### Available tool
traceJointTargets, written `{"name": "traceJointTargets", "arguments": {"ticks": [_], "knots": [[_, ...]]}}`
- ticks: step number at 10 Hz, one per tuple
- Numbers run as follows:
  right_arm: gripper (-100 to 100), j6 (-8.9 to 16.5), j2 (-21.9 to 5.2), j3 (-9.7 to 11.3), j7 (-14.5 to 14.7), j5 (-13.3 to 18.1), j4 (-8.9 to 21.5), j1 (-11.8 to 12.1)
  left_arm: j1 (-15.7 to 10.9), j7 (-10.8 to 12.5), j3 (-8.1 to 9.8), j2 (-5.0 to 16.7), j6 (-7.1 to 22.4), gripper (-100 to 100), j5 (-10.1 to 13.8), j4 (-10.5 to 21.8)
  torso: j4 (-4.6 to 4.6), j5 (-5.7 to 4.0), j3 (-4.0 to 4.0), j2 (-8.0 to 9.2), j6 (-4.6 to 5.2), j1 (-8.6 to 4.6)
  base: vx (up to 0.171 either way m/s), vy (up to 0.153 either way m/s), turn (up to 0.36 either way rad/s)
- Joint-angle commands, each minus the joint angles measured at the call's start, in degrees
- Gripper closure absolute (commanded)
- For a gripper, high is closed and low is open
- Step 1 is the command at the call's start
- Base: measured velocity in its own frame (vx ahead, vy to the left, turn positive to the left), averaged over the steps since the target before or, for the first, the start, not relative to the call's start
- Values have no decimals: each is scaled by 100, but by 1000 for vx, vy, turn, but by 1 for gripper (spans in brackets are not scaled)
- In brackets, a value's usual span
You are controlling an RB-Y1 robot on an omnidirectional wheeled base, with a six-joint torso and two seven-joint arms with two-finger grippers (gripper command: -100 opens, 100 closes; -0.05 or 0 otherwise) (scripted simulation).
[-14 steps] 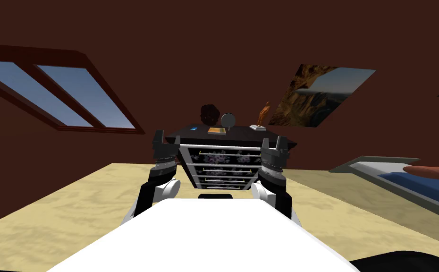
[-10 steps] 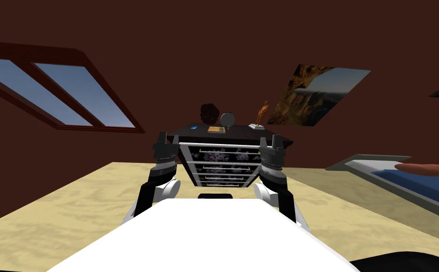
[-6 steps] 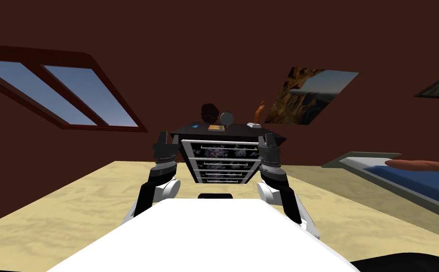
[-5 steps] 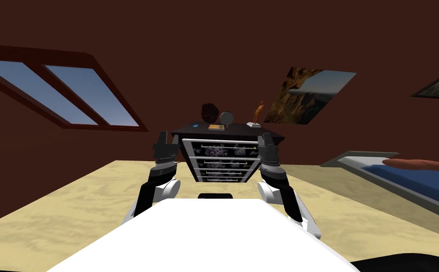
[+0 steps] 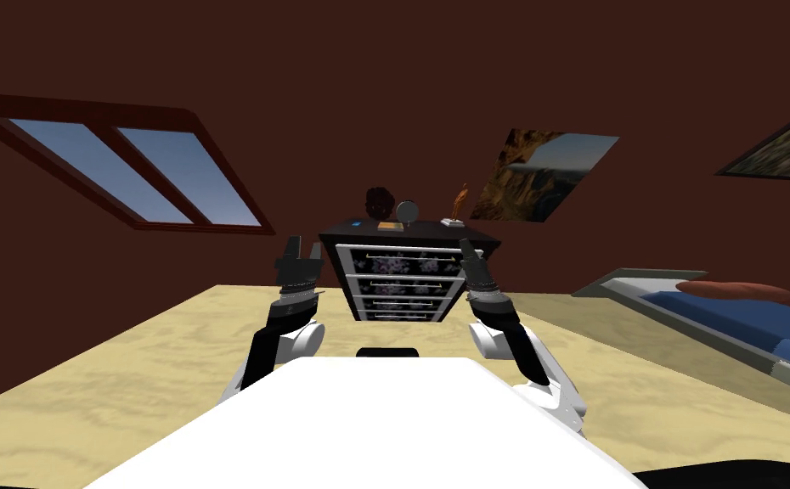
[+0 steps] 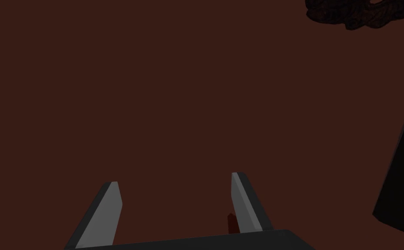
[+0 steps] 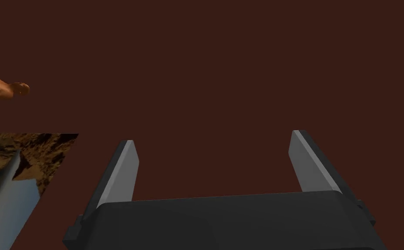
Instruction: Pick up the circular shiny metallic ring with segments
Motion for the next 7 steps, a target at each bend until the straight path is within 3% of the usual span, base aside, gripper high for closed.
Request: {"name": "traceJointTargets", "arguments": {"ticks": [1, 4, 5, 6, 7], "knots": [[-100, 264, -286, -82, 286, 84, 116, -187, 0, 0, 0, 0, 0, 0, 0, 0, 0, 0, 0, 0, 0, 0, -163, 24, 27], [-100, 422, -705, -142, 619, 143, 207, -305, 0, 0, 0, 0, 0, 0, 0, 0, -2, -1, -6, -10, 0, -7, -90, 11, 18], [-100, 575, -912, -199, 855, 209, 315, -426, 1, 0, 0, 0, 0, 0, 0, 0, -4, -1, -10, -18, 1, -5, -87, 34, 38], [-100, 575, -1000, -199, 873, 209, 315, -426, 0, 0, 0, 0, 0, 0, 0, 0, -4, 0, -9, -16, -1, 1, -83, 27, 16], [-100, 719, -1207, -250, 1116, 281, 438, -549, 1, 0, 0, 0, 0, 0, 0, 0, -3, 0, -9, -17, 1, 0, -87, 13, 48]]}}
